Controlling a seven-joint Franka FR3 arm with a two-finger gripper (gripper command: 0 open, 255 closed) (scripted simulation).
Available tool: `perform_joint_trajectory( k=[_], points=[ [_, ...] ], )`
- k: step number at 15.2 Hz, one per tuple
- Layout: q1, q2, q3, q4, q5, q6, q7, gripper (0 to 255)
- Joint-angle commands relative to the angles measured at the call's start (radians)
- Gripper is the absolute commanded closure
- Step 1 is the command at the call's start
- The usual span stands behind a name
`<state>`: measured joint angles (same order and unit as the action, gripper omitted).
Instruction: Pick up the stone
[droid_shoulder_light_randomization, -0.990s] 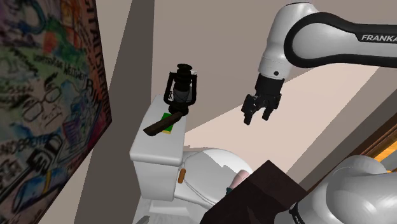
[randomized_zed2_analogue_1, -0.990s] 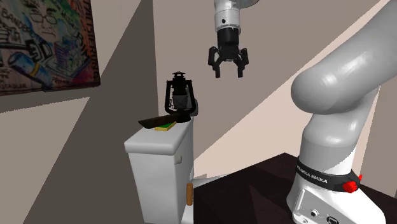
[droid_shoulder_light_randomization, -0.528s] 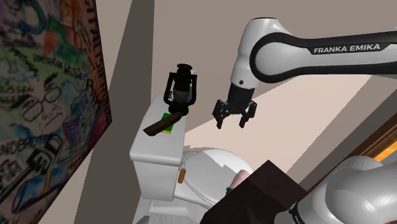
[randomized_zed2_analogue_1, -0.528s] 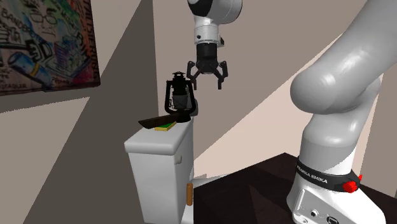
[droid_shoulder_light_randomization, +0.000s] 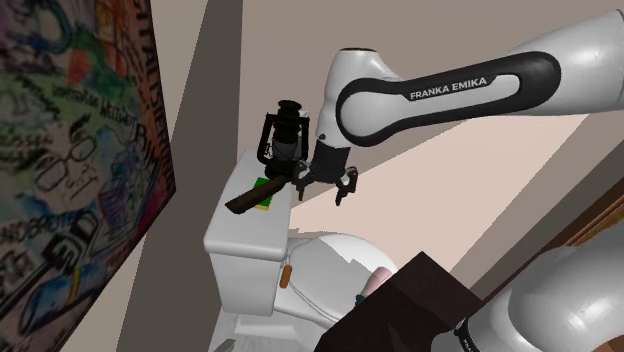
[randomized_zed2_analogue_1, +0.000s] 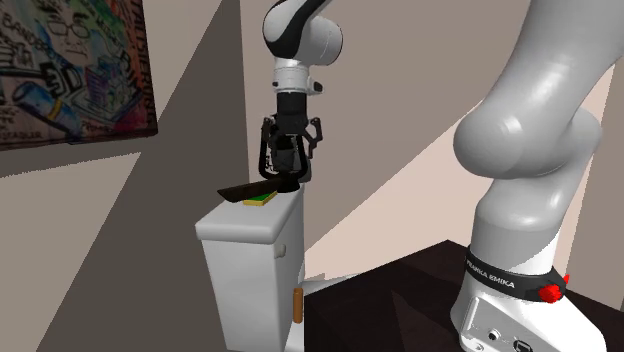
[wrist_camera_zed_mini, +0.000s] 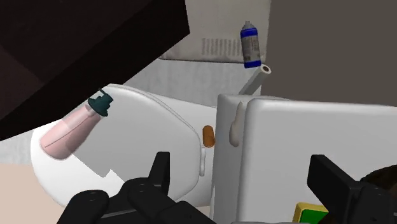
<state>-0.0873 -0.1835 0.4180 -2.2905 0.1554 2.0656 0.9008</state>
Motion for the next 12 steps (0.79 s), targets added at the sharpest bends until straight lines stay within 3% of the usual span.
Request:
perform_joint_trajectory(
  k=[1,6,12],
  points=[
    [-0.008,0.085,0.024,0.052,-0.034,0.042,0.102,0],
    [-0.003,0.293,0.038,0.197,-0.151,0.113,0.339,0],
    [0.051,0.529,-0.014,0.412,-0.279,0.141,0.584,0]
  ],
)
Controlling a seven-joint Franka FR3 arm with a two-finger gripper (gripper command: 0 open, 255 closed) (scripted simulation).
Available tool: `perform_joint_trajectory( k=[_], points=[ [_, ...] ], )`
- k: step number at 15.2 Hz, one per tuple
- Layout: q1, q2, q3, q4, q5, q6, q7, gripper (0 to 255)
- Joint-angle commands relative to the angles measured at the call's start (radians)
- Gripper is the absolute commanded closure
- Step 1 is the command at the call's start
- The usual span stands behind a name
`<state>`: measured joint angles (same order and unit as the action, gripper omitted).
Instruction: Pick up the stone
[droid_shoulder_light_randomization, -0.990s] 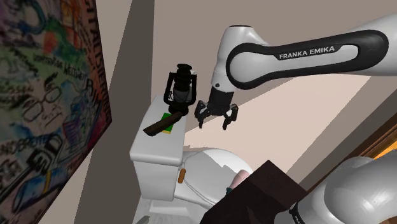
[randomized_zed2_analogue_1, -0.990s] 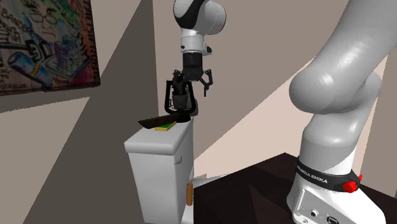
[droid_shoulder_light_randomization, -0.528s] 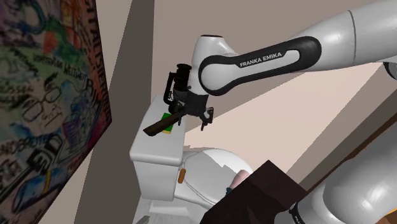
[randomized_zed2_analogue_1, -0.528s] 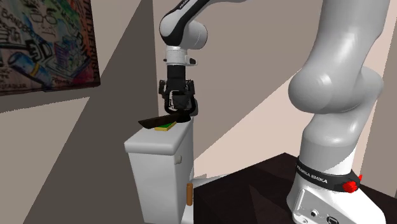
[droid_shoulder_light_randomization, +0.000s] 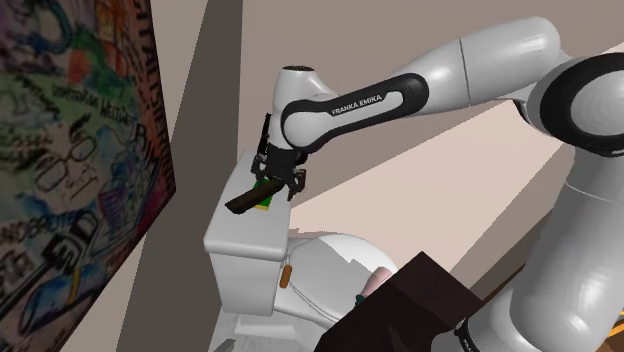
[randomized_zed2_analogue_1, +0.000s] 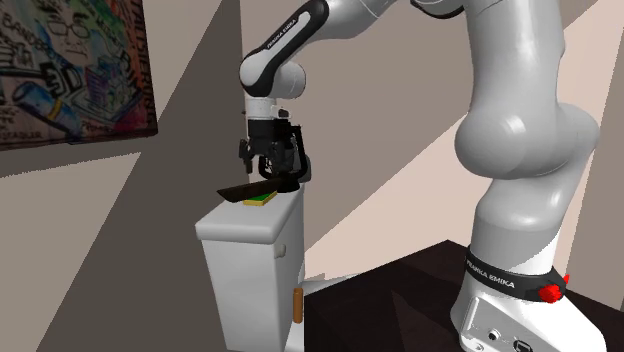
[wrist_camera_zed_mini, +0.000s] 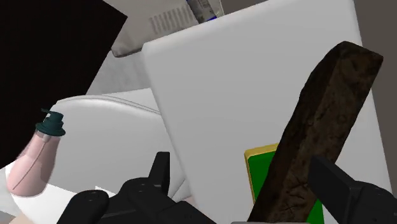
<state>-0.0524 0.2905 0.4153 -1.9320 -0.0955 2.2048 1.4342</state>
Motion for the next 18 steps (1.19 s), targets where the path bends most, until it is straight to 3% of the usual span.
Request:
perform_joint_trajectory(
  k=[1,5,15,16,18],
  points=[
    [0.028,0.092,-0.024,0.093,-0.044,0.002,0.085,0],
    [0.073,0.239,-0.079,0.265,-0.09,-0.01,0.206,0],
    [0.084,0.297,-0.095,0.248,-0.111,0.064,0.22,0],
    [0.085,0.297,-0.095,0.248,-0.111,0.064,0.221,255],
    [0.085,0.297,-0.095,0.247,-0.111,0.065,0.221,255]
  ],
)
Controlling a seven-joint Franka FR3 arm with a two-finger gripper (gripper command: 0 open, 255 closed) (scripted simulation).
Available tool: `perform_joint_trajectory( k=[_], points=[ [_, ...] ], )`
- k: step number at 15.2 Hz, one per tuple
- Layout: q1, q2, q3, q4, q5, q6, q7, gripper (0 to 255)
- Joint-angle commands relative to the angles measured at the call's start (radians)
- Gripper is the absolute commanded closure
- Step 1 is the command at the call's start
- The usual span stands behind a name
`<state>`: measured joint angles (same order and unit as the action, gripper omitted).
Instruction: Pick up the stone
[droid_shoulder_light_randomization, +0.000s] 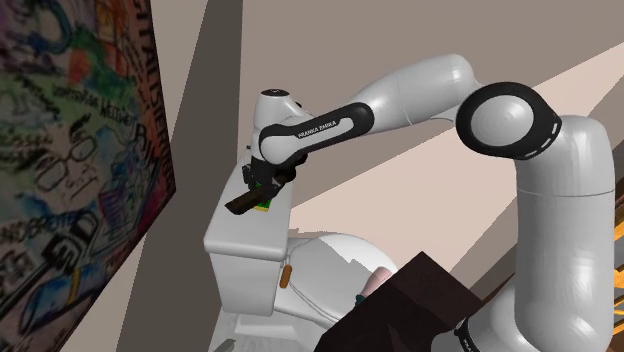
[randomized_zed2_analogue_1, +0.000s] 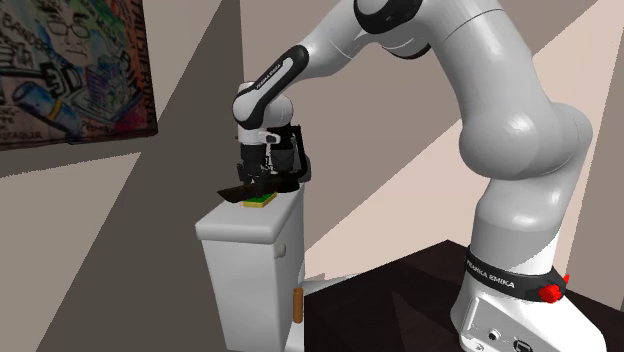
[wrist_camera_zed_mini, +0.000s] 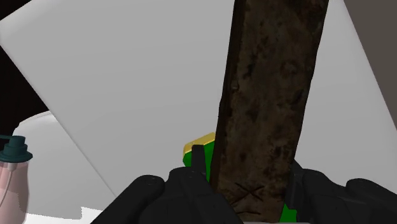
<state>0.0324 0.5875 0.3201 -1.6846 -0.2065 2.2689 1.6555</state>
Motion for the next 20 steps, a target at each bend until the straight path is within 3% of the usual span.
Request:
perform_joint_trajectory(
  k=[1,7,20],
  points=[
    [0.0,0.0,0.0,0.0,0.0,0.001,0.0,255],
    [-0.001,0.0,0.0,0.001,0.0,0.0,-0.001,255],
    [-0.014,-0.089,0.022,0.046,0.035,-0.131,-0.021,255]
  ],
)
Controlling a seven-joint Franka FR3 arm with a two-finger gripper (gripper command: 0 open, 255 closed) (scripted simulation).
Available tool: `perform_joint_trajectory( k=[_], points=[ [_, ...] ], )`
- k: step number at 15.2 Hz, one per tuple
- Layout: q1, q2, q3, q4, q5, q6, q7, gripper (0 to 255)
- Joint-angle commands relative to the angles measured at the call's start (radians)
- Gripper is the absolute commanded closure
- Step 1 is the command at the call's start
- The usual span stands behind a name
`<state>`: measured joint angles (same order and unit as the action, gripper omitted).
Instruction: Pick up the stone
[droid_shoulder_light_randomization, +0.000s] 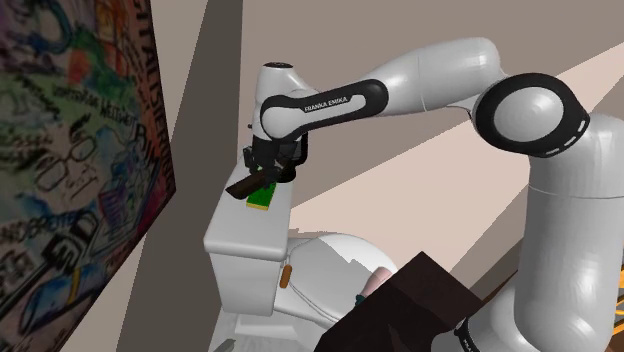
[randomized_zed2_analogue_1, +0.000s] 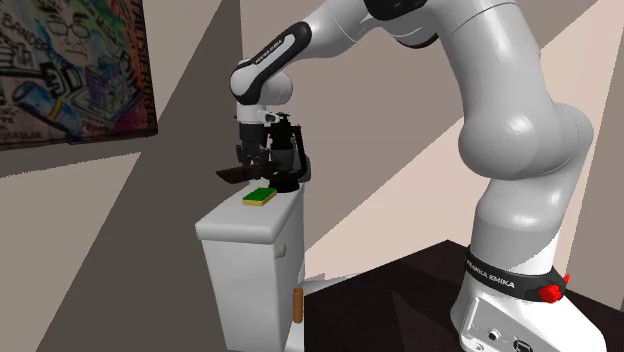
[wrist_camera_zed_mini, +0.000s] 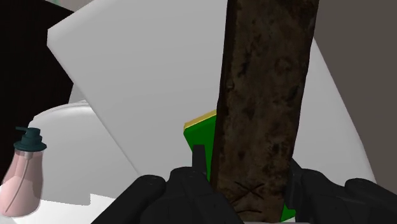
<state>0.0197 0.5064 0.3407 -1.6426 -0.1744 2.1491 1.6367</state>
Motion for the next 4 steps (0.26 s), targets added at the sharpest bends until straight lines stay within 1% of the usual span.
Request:
perform_joint_trajectory(
  k=[1,4],
  points=[
    [-0.002,-0.013,0.003,0.009,0.005,-0.022,-0.004,255],
    [-0.003,-0.02,0.005,0.015,0.008,-0.034,-0.005,255]
  ],
)
